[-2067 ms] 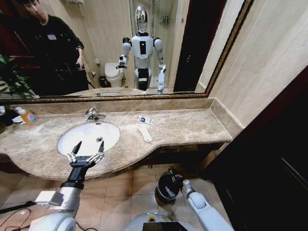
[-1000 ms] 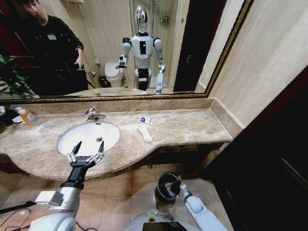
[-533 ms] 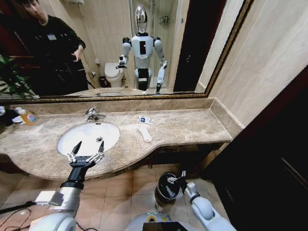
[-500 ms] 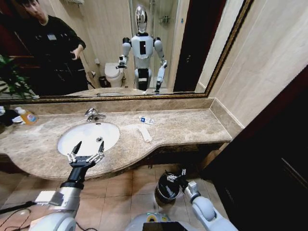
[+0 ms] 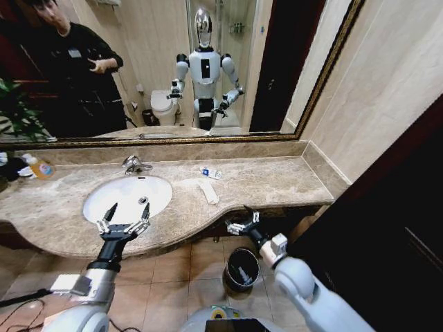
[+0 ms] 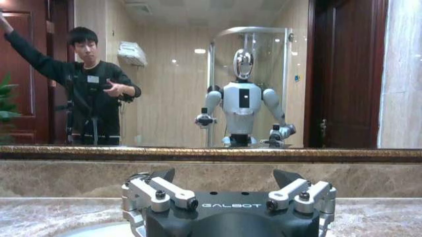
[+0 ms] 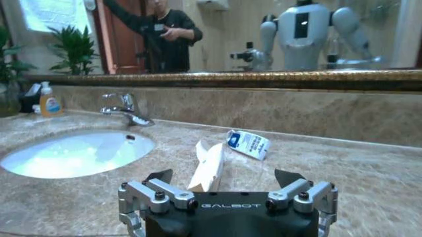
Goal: Pick up the trash from the sink and place it in the trash bin.
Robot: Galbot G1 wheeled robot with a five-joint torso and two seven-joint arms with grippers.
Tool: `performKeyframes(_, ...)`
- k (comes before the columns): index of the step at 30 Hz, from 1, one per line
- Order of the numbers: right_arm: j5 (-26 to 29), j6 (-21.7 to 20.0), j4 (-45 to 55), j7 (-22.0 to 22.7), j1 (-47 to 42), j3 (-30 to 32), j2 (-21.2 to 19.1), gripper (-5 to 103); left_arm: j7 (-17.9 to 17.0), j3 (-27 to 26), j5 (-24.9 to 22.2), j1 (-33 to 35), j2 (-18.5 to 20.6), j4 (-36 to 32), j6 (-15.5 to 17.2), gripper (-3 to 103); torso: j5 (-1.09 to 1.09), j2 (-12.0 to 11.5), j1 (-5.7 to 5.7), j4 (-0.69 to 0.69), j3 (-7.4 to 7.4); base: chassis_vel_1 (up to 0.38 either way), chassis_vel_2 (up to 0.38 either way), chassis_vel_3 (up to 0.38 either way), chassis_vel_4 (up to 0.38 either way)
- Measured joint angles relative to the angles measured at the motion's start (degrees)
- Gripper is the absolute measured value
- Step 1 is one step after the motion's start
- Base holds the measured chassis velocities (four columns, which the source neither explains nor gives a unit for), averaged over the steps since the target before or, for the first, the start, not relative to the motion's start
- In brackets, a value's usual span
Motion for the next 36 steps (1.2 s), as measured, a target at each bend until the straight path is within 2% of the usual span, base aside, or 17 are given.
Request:
performKeyframes(5, 4.27, -1.17, -3.15, -0.08, 7.9, -4.59, -1.32, 100, 0.0, 0.0, 0.0, 0.0, 0.0, 0.0, 0.0, 100, -0.01, 0.0, 0.0, 0.01, 0.0, 0.0, 0.0, 0.0, 0.0)
performKeyframes(10, 8.52, -1.47, -7.87, 1.63, 17.8, -12.97, -1.58, 100, 0.0, 0.0, 0.0, 0.0, 0.01, 0.0, 0.0, 100, -0.01, 0.0, 0.0, 0.0, 0.0, 0.0, 0.0, 0.0, 0.0)
performKeyframes(14, 10.2, -1.84, -9.87, 3.68, 23.61, -17.83, -0.43, 100, 0.0, 0.0, 0.0, -0.01, -0.01, 0.0, 0.0, 100, -0.02, 0.0, 0.0, 0.01, 0.0, 0.0, 0.0, 0.0, 0.0)
performKeyframes(18, 13.26, -3.01, -13.4, 7.9, 31.11, -23.33, 2.49, 100, 0.0, 0.0, 0.0, 0.0, 0.0, 0.0, 0.0, 100, -0.02, 0.0, 0.0, 0.01, 0.0, 0.0, 0.0, 0.0, 0.0)
performKeyframes(22, 13.87, -3.18, -16.62, 9.54, 33.74, -25.04, 4.14, 100, -0.01, -0.01, 0.0, 0.0, 0.0, 0.0, 0.0, 100, -0.02, 0.0, 0.0, 0.01, 0.0, 0.0, 0.0, 0.0, 0.0)
performKeyframes(26, 15.37, -4.33, -20.83, 13.01, 35.86, -26.36, 6.38, 100, -0.01, -0.01, 0.0, 0.0, 0.0, 0.0, 0.0, 100, -0.02, 0.0, 0.0, 0.01, 0.0, 0.0, 0.0, 0.0, 0.0)
performKeyframes(30, 16.93, -6.47, -22.5, 14.0, 36.71, -26.57, 6.85, 100, 0.0, 0.0, 0.0, -0.01, 0.0, 0.0, 0.0, 100, -0.02, 0.0, 0.0, 0.01, 0.0, 0.0, 0.0, 0.0, 0.0)
performKeyframes(36, 20.06, -9.91, -22.93, 13.13, 37.3, -26.45, 6.68, 100, 0.0, -0.01, 0.0, 0.0, 0.0, 0.0, 0.0, 100, -0.02, 0.0, 0.0, 0.0, 0.0, 0.0, 0.0, 0.0, 0.0)
